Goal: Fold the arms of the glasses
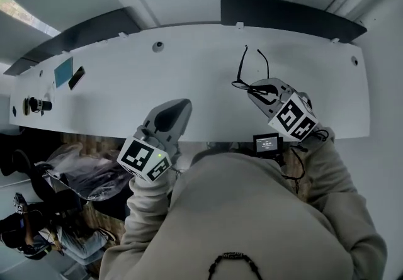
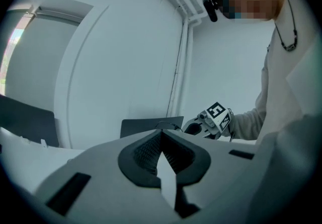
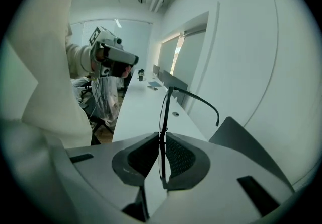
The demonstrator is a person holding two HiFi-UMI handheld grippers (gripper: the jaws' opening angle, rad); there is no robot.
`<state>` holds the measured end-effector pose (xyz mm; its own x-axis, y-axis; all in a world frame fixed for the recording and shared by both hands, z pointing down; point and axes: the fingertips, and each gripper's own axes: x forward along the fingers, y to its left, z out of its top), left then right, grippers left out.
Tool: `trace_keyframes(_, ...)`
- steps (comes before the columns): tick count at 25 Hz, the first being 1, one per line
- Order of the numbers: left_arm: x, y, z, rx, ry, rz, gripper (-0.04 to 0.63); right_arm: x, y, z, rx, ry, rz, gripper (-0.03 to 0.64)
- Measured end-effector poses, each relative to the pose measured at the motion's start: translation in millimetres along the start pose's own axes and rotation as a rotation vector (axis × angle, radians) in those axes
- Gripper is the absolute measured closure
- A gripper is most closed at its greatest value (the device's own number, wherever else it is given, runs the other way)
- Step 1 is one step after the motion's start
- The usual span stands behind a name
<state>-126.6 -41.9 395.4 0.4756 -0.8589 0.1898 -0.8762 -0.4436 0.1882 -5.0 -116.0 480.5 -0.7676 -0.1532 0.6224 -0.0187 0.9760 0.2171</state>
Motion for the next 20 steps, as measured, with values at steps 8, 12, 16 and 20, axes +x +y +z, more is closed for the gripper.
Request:
trace_keyframes(8,22,-13,32,0.148,0.005,-0.110,0.595,-66,19,59,0.168,-0.237,0.046,0.563)
trace_keyframes(12,29,-32,51,0.185,-0.049,-0.203,0.594,-93,31,82,0.154,-0.301,0.069,0.564)
trace_keyframes(16,41,-46,72,0.218,-0.114,-0.280,0.594,-108,40,95,0.156,-0.346,0.101,0.564)
trace_keyframes(20,52,-56,90,0.321,-0.131,-0.354,0.527,-124,47,120,0.202,-0.444,0.165,0.565)
